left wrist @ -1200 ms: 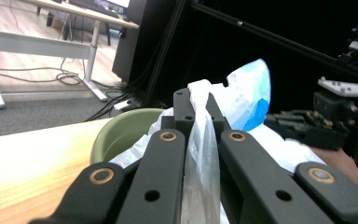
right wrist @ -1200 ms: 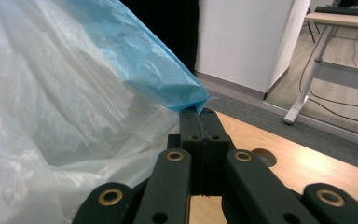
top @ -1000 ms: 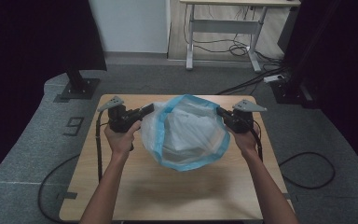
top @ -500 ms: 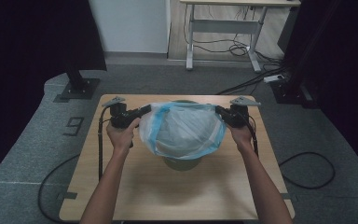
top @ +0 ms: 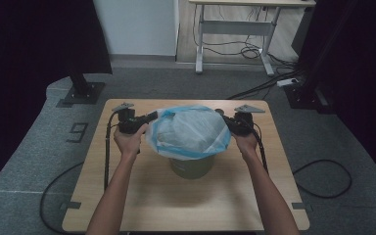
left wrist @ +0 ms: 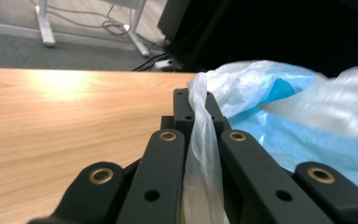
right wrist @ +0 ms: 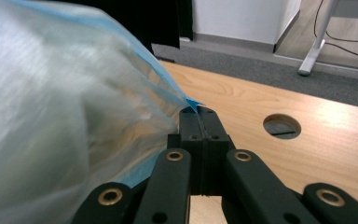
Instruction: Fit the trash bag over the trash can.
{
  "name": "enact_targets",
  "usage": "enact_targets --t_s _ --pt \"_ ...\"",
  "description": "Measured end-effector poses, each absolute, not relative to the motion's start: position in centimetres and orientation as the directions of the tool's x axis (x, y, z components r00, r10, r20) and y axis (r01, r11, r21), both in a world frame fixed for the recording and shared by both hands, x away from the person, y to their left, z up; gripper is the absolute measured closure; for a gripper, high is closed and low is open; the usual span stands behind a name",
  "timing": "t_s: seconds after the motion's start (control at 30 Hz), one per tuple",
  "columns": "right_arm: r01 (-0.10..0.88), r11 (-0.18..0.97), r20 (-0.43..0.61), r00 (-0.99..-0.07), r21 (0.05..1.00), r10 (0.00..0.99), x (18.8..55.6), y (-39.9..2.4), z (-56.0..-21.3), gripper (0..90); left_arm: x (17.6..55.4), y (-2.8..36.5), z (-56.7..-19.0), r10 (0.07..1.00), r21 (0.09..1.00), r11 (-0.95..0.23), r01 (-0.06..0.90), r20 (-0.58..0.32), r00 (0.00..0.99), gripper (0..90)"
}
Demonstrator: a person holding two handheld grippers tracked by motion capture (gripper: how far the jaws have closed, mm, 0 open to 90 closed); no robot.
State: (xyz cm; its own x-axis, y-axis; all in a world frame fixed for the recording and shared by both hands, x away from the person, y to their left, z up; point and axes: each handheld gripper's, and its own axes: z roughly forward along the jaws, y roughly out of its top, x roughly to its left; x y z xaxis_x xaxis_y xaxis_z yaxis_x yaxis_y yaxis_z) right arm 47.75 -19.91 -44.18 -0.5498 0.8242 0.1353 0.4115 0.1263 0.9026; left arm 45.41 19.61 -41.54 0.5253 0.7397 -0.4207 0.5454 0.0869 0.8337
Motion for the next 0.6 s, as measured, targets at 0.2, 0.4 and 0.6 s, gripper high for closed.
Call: enact_targets --t_s 0.2,0.4,0.6 --pt "0.432 0.146 0.138 -0.561 0.890 0.816 47.7 -19.6 -44.9 88.7 45.7 18.9 -42.6 0.748 0.821 0.050 0.569 -0.408 0.523 89.1" --pt "0.480 0.187 0.165 -0.600 0.857 0.782 47.8 -19.0 -45.8 88.7 46.2 18.0 -43.5 0.738 0.795 0.032 0.605 -0.427 0.522 89.1" --pt "0.529 0.197 0.184 -0.581 0.826 0.793 48.2 -18.8 -46.7 88.7 46.5 17.7 -43.8 0.752 0.772 0.014 0.636 -0.427 0.502 89.1"
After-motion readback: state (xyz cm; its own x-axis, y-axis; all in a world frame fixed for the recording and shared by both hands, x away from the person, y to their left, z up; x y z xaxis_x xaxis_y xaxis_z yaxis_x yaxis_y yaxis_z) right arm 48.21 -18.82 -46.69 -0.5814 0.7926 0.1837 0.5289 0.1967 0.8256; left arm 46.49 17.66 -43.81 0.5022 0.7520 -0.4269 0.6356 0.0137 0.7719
